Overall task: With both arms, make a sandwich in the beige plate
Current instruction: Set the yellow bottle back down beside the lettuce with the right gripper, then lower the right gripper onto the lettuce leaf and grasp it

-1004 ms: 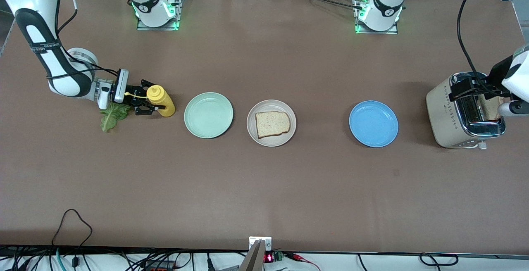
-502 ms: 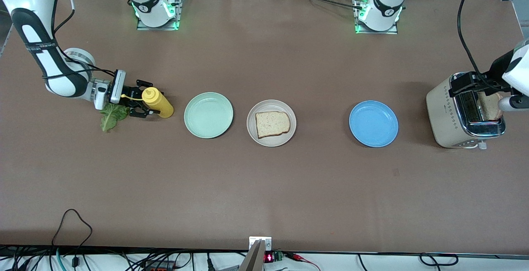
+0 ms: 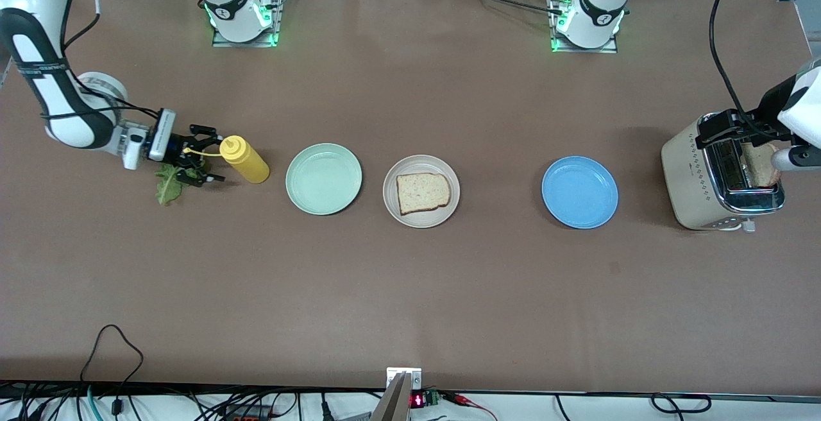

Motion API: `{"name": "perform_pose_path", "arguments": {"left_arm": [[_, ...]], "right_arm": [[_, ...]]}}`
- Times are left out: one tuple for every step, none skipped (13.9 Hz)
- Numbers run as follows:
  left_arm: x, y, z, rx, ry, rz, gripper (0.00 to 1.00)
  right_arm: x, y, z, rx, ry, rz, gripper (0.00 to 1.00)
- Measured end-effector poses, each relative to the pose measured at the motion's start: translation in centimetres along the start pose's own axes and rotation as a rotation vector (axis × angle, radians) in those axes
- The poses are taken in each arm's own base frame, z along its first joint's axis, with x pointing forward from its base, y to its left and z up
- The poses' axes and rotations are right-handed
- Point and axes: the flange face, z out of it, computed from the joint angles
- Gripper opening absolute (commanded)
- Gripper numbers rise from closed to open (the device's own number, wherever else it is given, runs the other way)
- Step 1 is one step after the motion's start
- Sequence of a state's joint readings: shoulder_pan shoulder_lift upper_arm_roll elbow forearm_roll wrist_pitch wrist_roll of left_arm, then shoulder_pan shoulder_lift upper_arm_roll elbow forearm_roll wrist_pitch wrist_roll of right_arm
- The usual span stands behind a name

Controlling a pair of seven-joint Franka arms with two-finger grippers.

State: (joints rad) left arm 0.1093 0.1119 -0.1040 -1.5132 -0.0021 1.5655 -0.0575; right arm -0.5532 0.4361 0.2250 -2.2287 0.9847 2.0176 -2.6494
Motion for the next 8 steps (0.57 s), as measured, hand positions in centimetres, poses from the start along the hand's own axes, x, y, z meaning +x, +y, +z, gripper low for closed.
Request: {"name": "perform_pose_path", "arguments": {"left_arm": [[0.0, 0.0, 0.0, 0.0, 0.0, 0.0, 1.0], [0.0, 0.0, 0.0, 0.0, 0.0, 0.0, 1.0], [0.0, 0.0, 0.0, 0.0, -0.001, 0.0, 1.0], [0.0, 0.0, 0.0, 0.0, -0.001, 0.0, 1.0], [0.0, 0.0, 0.0, 0.0, -0.001, 0.0, 1.0], [0.0, 0.0, 0.0, 0.0, -0.001, 0.0, 1.0], [0.0, 0.0, 0.0, 0.0, -0.001, 0.0, 1.0], [0.0, 0.0, 0.0, 0.0, -0.001, 0.0, 1.0]], "right_arm": [[-0.6, 0.3, -1.9, -0.002, -0.02, -0.014, 1.0], [-1.1, 0.9, -4.0, -0.009, -0.047, -0.031, 1.0], [-1.3, 1.6, -6.0, -0.022, -0.075, -0.046, 1.0], [-1.3, 2.1, -8.0, -0.042, -0.098, -0.033, 1.0], [-1.4, 2.2, -9.8, -0.064, -0.11, 0.02, 1.0], [-1.5, 1.9, -11.3, -0.085, -0.115, 0.093, 1.0], [-1.5, 1.7, -12.4, -0.102, -0.117, 0.162, 1.0], [-1.4, 1.7, -13.0, -0.116, -0.12, 0.221, 1.0]]}}
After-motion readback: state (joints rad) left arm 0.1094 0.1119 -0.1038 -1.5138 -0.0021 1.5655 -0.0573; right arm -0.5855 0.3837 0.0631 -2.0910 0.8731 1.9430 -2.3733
